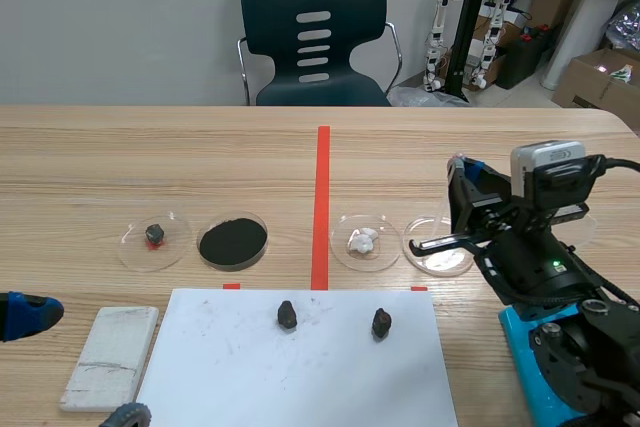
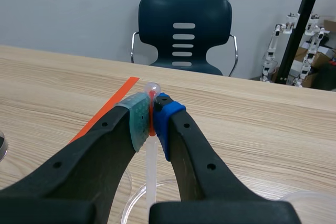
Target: Draw acid from the petri dish
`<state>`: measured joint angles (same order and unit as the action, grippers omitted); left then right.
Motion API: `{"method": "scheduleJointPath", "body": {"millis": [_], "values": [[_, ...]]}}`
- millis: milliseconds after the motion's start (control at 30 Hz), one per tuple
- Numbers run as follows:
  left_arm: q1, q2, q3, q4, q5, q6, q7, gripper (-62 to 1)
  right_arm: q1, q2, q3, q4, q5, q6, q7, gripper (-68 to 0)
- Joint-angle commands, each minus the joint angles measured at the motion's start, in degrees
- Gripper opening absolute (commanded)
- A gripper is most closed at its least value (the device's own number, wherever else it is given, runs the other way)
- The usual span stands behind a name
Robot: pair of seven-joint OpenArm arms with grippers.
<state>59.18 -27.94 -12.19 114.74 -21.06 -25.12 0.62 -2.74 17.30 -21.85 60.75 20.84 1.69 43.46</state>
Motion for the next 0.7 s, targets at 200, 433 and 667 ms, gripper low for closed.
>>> {"method": "scheduleJointPath", "body": {"millis": [200, 433, 667], "values": [[-0.17, 0.44, -0.15, 0.83, -0.61, 0.09, -0.59, 1.4, 0.66, 0.2, 0.39, 0.5, 0.17, -0.2, -0.5, -66.2], [-0.17, 0.44, -0.15, 0.83, -0.61, 0.09, -0.59, 1.4, 0.66, 0.2, 0.39, 0.52, -0.17, -0.2, -0.42, -65.5], [-0.17, 0.44, -0.15, 0.83, -0.61, 0.09, -0.59, 1.4, 0.66, 0.2, 0.39, 0.52, -0.26, -0.2, -0.42, -63.7]]}}
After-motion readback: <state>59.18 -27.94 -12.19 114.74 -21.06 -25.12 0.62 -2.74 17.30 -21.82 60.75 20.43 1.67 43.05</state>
